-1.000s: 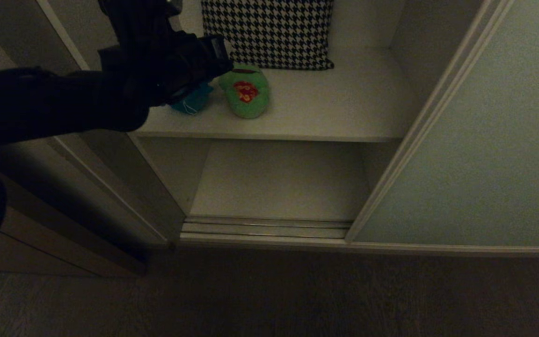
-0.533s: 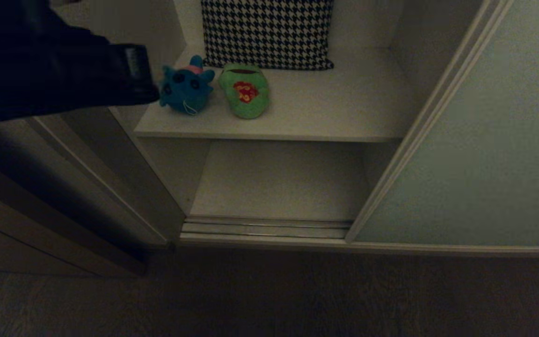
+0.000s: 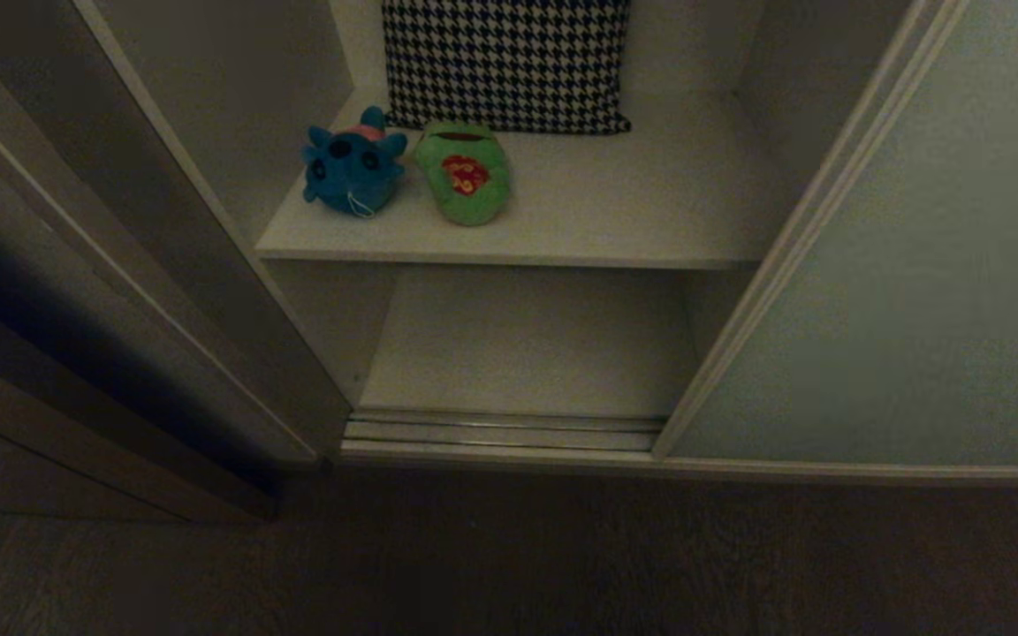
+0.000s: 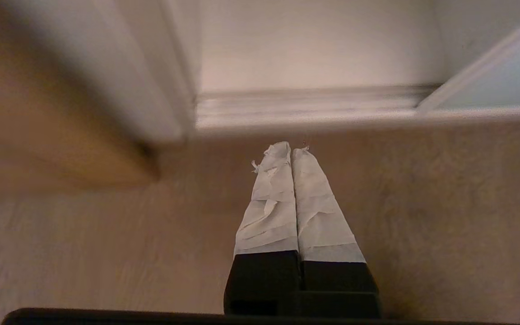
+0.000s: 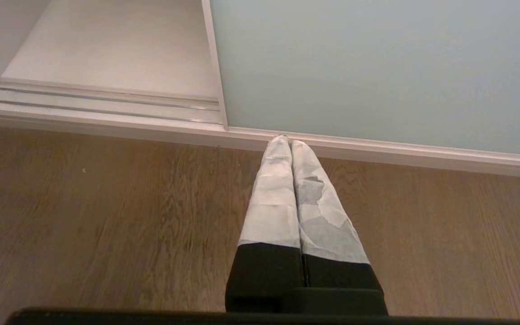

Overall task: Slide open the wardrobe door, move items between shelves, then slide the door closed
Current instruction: Close the door

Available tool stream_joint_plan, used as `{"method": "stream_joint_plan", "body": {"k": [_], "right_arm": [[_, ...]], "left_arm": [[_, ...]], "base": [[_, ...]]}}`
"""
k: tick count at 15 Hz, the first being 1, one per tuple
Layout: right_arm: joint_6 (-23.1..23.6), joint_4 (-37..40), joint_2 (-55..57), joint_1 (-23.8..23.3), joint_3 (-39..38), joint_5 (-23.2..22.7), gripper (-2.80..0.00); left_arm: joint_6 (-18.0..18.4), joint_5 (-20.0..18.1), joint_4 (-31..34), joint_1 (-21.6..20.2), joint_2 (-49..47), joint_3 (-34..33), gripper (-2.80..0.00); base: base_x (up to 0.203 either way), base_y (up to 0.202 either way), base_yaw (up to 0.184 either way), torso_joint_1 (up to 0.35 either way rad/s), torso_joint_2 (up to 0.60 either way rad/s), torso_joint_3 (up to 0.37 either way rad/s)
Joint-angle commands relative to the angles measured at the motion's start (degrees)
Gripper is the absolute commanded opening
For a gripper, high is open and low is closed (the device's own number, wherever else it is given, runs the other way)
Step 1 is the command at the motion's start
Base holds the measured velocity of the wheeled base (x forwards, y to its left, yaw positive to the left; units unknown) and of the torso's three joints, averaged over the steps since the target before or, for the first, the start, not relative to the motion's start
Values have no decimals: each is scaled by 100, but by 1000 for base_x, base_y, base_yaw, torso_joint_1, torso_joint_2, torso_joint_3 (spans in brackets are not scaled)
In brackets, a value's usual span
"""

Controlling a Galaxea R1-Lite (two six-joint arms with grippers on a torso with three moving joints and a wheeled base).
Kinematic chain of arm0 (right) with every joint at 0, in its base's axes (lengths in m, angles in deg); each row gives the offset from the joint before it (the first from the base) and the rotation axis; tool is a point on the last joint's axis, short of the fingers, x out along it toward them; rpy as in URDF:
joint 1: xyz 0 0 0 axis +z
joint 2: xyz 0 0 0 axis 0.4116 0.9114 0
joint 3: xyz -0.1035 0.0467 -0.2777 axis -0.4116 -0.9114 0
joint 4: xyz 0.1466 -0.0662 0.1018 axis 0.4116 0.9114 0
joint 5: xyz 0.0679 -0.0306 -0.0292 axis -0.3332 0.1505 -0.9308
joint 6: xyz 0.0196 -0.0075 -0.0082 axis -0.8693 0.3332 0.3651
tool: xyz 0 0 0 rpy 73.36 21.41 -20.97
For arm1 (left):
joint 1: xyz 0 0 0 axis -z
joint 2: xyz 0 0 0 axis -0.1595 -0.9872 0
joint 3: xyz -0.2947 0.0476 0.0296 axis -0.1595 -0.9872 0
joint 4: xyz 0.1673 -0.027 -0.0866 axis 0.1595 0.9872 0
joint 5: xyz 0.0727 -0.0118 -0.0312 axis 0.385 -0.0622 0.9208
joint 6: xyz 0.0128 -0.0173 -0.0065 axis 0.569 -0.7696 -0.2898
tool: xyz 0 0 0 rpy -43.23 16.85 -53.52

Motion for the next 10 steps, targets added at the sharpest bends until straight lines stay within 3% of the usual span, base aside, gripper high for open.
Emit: {"method": "stream_joint_plan", "body": {"k": [1,3,5,8,10], "right_arm": [[1,-2,-13,2,0,-1,-280],[1,-2,-21,2,0,-1,-280],[1,-2,-13,2,0,-1,-280],[1,-2,-13,2,0,-1,-280],[1,-2,-21,2,0,-1,-280]], "left_arm": [[53,-48,81,-287,2002,-1172,-280],[173,-66,115,-470,2775,-2319,-280],[186,175,-164,-578,2928,-3024,-280],[213,325,-1044,-608,2946,-3404,-280],[403,279,-1208,-604,2943,-3470,-280]], "base": [[0,0,0,0,0,0],[0,0,0,0,0,0],[0,0,0,0,0,0],[0,0,0,0,0,0],[0,0,0,0,0,0]]}}
